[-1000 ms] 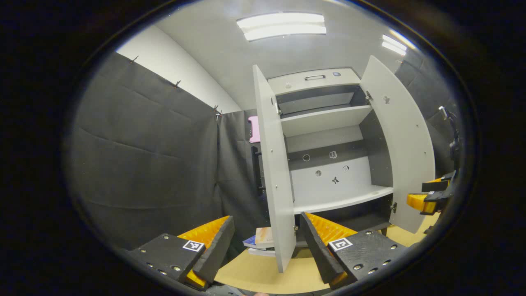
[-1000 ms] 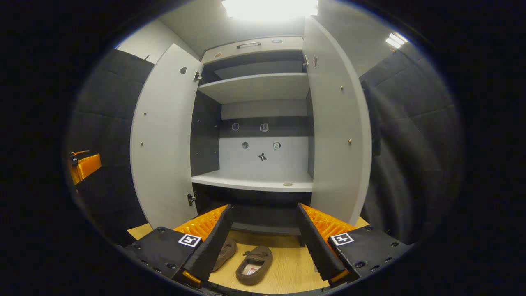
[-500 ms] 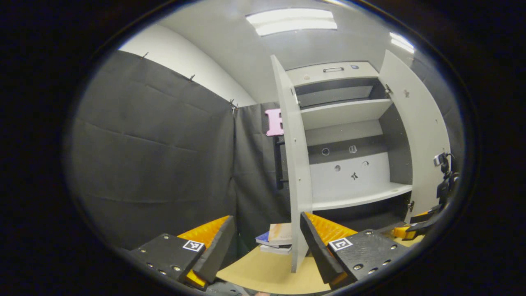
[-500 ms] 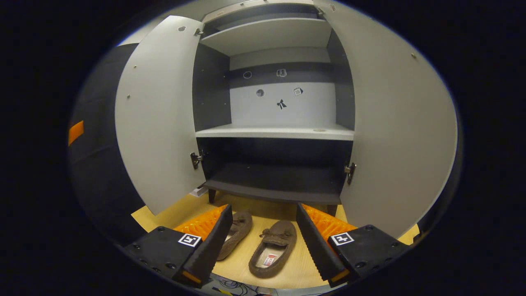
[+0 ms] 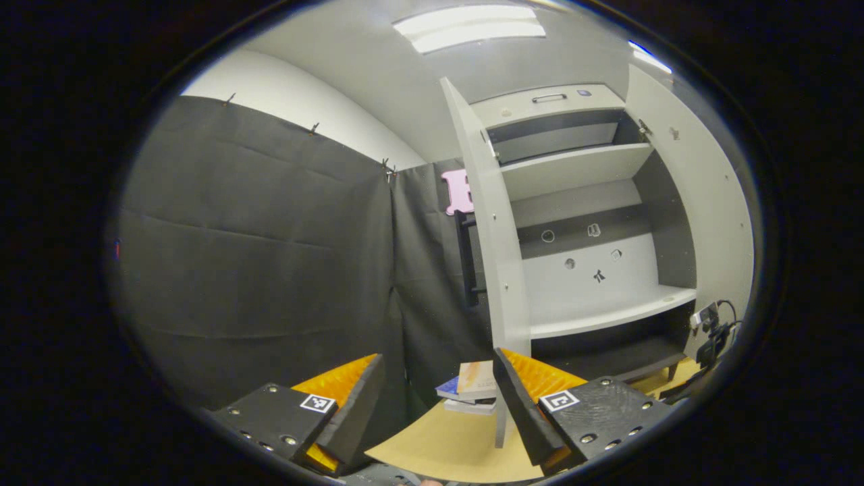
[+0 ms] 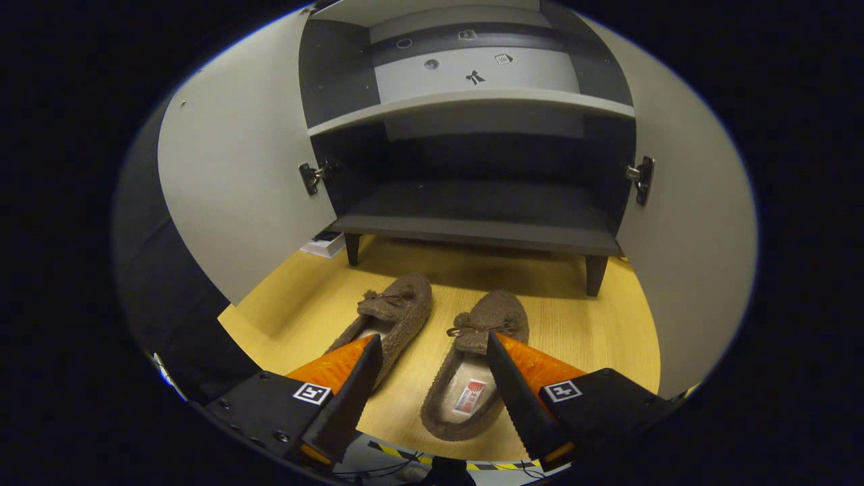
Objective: Grab one shoe with the right hand and put it into the shoe cabinet, grab the other shoe with the left hand and put it into the shoe cabinet; then close the right door with the right hand and the left door with the left hand.
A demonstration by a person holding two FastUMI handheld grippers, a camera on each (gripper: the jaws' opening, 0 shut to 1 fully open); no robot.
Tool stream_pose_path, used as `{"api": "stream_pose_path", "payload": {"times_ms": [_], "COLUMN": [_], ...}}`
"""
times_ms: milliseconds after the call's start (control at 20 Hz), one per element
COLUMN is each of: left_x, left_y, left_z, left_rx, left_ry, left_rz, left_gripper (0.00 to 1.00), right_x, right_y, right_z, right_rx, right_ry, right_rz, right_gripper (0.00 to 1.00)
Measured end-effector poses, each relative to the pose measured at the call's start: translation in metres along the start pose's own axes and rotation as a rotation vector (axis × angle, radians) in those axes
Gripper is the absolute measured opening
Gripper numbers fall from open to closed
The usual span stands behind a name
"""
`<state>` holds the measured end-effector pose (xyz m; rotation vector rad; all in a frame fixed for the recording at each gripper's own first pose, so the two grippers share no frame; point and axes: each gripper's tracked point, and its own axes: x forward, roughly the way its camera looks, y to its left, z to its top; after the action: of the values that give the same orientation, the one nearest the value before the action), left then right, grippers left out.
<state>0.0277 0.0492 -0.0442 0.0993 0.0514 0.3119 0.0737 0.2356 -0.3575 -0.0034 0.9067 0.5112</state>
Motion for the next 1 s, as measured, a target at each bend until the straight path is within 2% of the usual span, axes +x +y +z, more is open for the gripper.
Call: {"api": "stream_pose_path", "payload": {"times_ms": [150,200,250,300,350,450,500,550,600,650,750,850,900,950,1000], "left_x": [0.002,0.003,0.004,0.005,0.005,0.006,0.007,0.007,0.007,0.007,0.008,0.009,0.009,0.009,0.009], "left_y": [0.003,0.003,0.004,0.004,0.005,0.006,0.006,0.006,0.005,0.006,0.005,0.004,0.004,0.003,0.003], "left_z": [-0.001,-0.002,-0.003,-0.004,-0.005,-0.007,-0.007,-0.006,-0.007,-0.006,-0.006,-0.005,-0.005,-0.004,-0.004], "left_rx": [0.007,0.008,0.01,0.016,0.023,0.037,0.042,0.046,0.047,0.049,0.052,0.054,0.053,0.048,0.045], "left_ry": [0.013,0.017,0.021,0.026,0.031,0.038,0.04,0.042,0.042,0.043,0.042,0.036,0.032,0.031,0.03], "left_rz": [0.021,0.028,0.034,0.04,0.045,0.053,0.055,0.057,0.057,0.057,0.056,0.058,0.057,0.055,0.053], "left_gripper": [1.0,0.94,0.94,1.0,1.0,1.0,1.0,1.0,1.0,1.0,1.0,1.0,1.0,1.0,1.0], "right_x": [0.015,0.019,0.023,0.027,0.032,0.04,0.046,0.05,0.057,0.061,0.067,0.07,0.073,0.071,0.069], "right_y": [0.001,0.002,0.003,0.005,0.006,0.007,0.008,0.006,0.004,0.001,-0.005,-0.014,-0.017,-0.024,-0.023], "right_z": [-0.017,-0.023,-0.027,-0.032,-0.037,-0.042,-0.044,-0.045,-0.047,-0.048,-0.053,-0.053,-0.054,-0.053,-0.052], "right_rx": [-0.008,-0.014,-0.017,-0.02,-0.018,-0.014,-0.007,-0.001,0.003,0.007,0.007,0.001,-0.008,-0.029,-0.03], "right_ry": [0.059,0.078,0.093,0.107,0.12,0.148,0.161,0.168,0.176,0.186,0.214,0.221,0.226,0.225,0.222], "right_rz": [0.012,0.015,0.018,0.022,0.026,0.025,0.02,0.012,0.0,-0.012,-0.039,-0.068,-0.083,-0.105,-0.093], "right_gripper": [0.97,0.9,0.9,0.97,0.96,0.9,0.82,0.86,0.8,0.87,0.86,0.56,0.48,0.33,0.29]}}
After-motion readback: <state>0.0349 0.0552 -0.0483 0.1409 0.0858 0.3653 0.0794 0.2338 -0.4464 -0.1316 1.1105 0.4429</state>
